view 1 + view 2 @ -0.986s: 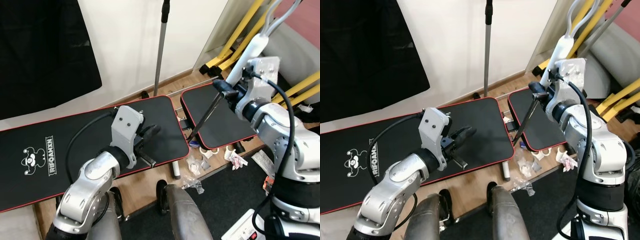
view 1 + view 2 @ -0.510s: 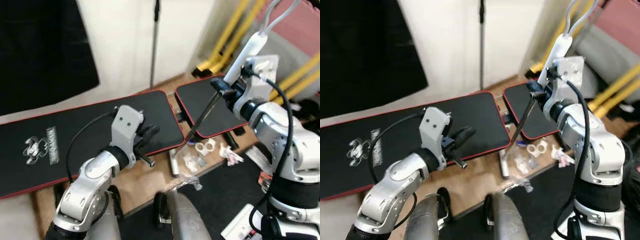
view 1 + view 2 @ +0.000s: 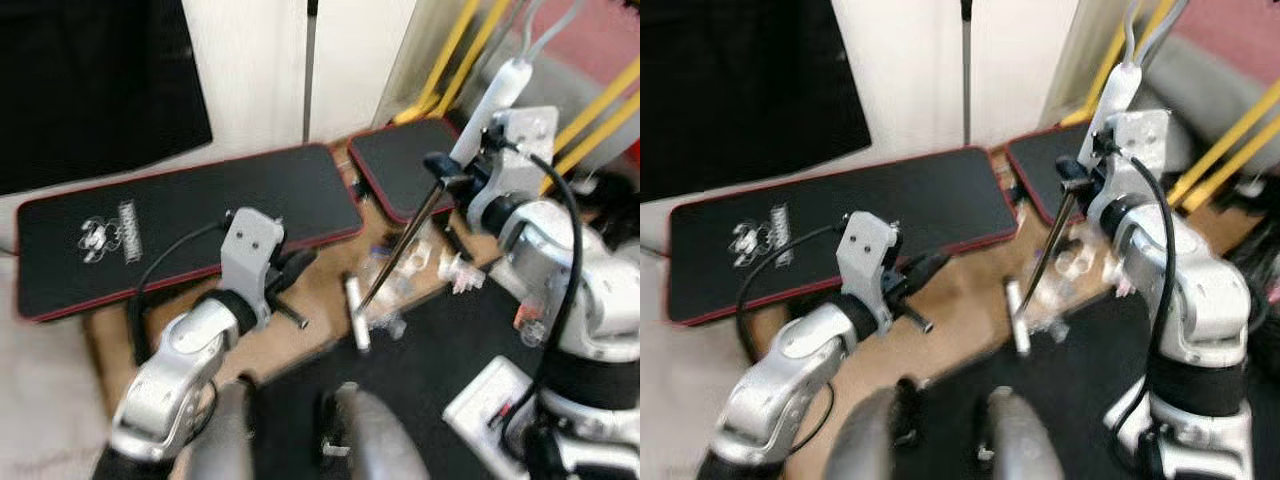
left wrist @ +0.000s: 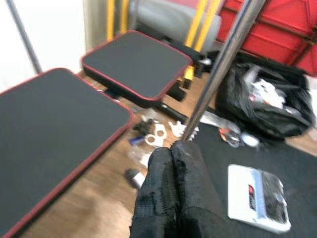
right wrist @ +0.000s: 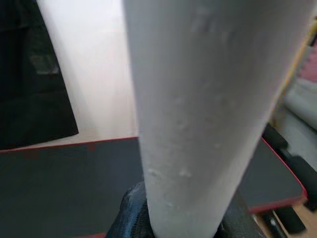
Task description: Sweep floor
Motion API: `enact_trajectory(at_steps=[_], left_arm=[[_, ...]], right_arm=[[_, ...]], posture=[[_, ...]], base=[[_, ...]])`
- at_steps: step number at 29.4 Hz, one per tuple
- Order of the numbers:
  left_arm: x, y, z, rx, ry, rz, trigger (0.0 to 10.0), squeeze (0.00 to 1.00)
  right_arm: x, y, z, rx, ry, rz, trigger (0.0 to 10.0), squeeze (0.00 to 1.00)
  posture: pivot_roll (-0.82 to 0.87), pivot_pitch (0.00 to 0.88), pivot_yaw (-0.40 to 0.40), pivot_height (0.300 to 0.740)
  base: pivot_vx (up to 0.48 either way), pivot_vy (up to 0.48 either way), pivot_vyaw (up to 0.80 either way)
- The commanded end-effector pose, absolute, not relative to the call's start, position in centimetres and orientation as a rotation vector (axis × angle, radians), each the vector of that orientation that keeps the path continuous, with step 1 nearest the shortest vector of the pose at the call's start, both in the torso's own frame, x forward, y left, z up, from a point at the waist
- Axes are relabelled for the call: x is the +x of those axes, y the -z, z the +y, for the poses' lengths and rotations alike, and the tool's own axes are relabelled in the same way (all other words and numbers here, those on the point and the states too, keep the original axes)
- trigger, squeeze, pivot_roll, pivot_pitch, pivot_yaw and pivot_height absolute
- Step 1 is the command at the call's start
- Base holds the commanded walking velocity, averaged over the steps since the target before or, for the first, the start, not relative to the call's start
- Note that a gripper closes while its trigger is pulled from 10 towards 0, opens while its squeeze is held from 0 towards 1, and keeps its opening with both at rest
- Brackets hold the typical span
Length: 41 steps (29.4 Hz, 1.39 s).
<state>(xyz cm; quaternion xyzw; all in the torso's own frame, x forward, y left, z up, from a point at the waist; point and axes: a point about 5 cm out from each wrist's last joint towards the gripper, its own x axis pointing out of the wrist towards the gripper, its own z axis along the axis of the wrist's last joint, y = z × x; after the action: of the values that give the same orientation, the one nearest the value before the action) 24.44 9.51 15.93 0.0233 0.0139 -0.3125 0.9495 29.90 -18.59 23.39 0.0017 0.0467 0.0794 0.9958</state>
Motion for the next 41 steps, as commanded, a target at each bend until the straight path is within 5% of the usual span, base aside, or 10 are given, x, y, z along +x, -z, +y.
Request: enact_trajectory(at_steps=[1,16,17,19,34,35,36,37,41], left_arm=[[24.3,-15.7,9.2,0.045,0.664,0.041,10.0,0.0],[25.5,-16.1,9.4,0.019,0.611,0.004,10.0,0.0],[25.6,-16.1,9.4,0.015,0.606,0.0,10.0,0.0],[25.6,-16.2,9.5,0.01,0.599,-0.005,10.0,0.0],[26.4,-16.2,9.7,-0.013,0.574,-0.029,10.0,0.0],[26.5,-16.2,9.7,-0.015,0.573,-0.031,10.0,0.0],[26.6,-16.2,9.6,-0.016,0.573,-0.033,10.0,0.0],[26.7,-16.3,9.6,-0.018,0.57,-0.039,10.0,0.0],[27.2,-16.3,9.6,-0.025,0.556,-0.053,10.0,0.0]], right_arm=[[29.7,-24.2,-18.7,-0.003,-0.154,0.032,10.0,0.0],[30.0,-24.1,-18.2,0.001,-0.126,-0.032,10.0,0.0],[30.0,-24.1,-18.3,0.005,-0.119,-0.036,3.6,0.0],[30.0,-24.0,-18.3,0.011,-0.109,-0.039,0.0,0.0],[30.1,-23.7,-17.8,0.035,-0.066,-0.105,0.0,0.0],[30.1,-23.8,-17.6,0.034,-0.08,-0.117,4.4,0.0],[30.1,-23.8,-17.5,0.033,-0.09,-0.124,4.4,0.0],[30.1,-23.9,-17.3,0.037,-0.106,-0.139,10.0,0.0],[30.2,-24.0,-16.9,0.062,-0.141,-0.175,10.0,0.0]], posture=[[-0.17,0.204,-0.151,0.74],[-0.17,0.167,-0.166,0.74],[-0.17,0.165,-0.168,0.74],[-0.17,0.164,-0.169,0.74],[-0.17,0.129,-0.179,0.74],[-0.17,0.124,-0.18,0.74],[-0.17,0.123,-0.181,0.74],[-0.17,0.118,-0.183,0.74],[-0.17,0.099,-0.188,0.74]], base=[[-0.281,0.0,0.0],[-0.074,0.0,-0.59],[0.0,0.0,-0.8],[0.0,0.0,-0.8],[0.0,0.0,-0.69],[0.0,0.0,0.0],[0.0,0.0,0.0],[0.0,0.0,0.0],[0.0,0.0,0.0]])
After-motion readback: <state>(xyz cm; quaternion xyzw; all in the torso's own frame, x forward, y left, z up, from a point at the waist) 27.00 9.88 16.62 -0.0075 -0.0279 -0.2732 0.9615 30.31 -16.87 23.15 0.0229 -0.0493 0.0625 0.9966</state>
